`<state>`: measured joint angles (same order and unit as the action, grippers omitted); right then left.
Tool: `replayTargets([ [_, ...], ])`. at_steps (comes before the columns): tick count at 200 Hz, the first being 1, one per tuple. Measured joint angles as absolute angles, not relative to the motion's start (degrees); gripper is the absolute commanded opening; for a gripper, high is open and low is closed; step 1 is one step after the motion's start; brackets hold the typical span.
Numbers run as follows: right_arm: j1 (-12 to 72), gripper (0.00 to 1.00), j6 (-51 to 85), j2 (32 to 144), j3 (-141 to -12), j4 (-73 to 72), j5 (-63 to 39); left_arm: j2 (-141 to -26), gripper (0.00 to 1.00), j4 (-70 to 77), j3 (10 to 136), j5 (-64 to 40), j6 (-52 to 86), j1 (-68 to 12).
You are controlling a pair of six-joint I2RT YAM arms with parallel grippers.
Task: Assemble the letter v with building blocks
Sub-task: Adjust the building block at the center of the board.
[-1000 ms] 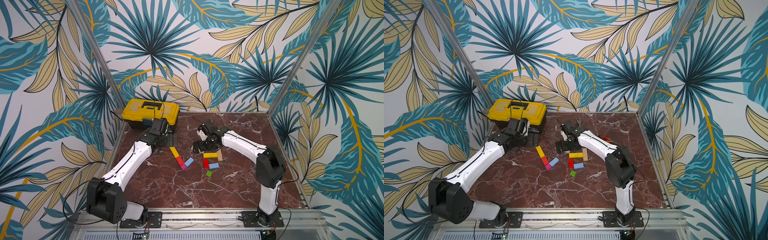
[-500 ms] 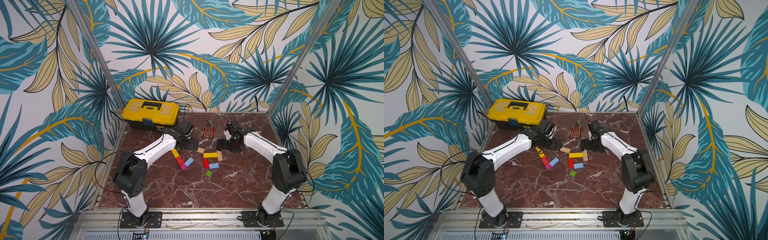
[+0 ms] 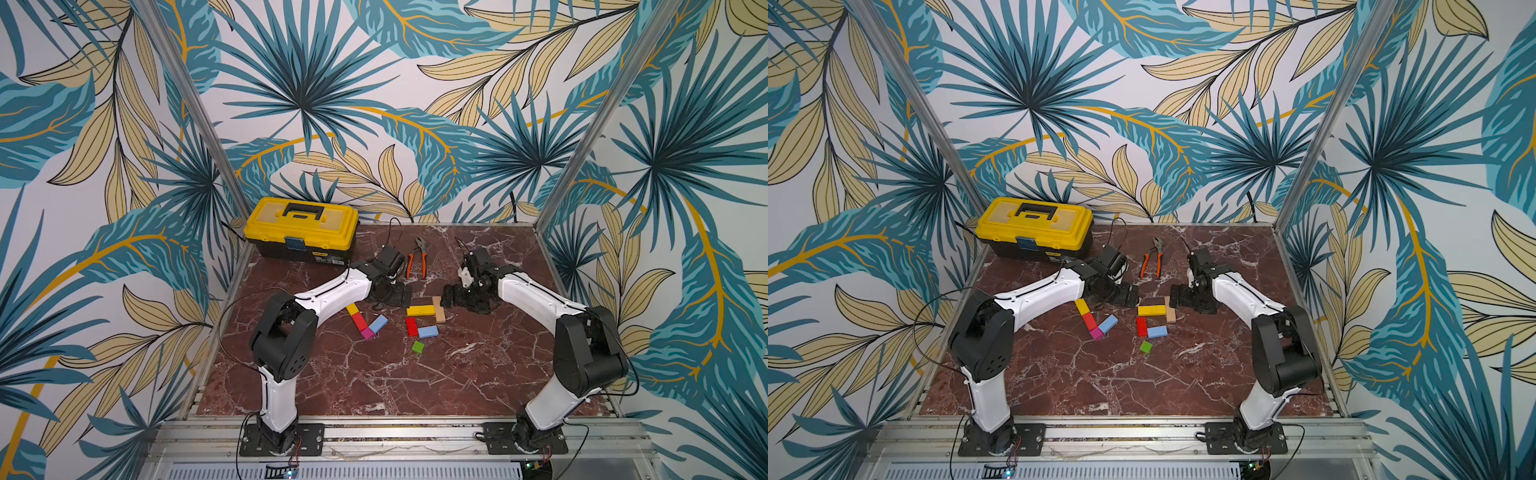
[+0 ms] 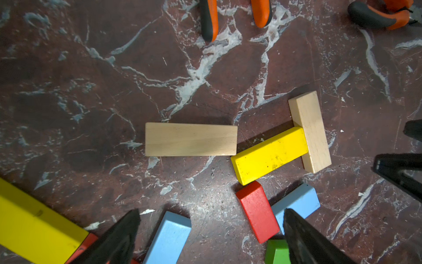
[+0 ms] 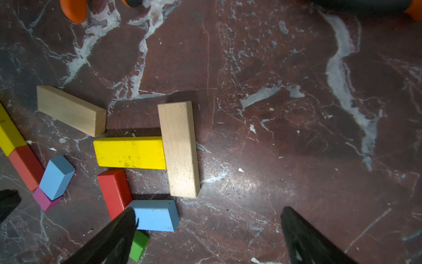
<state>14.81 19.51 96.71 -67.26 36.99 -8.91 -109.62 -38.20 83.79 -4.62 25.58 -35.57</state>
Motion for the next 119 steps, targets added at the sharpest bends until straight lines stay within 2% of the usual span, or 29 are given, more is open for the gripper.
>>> replayTargets([
  [119, 14.6, 0.99, 19.5, 96.1, -66.2, 36.2, -9.5, -115.4, 0.99, -37.3, 85.4, -5.0, 26.9, -35.6],
])
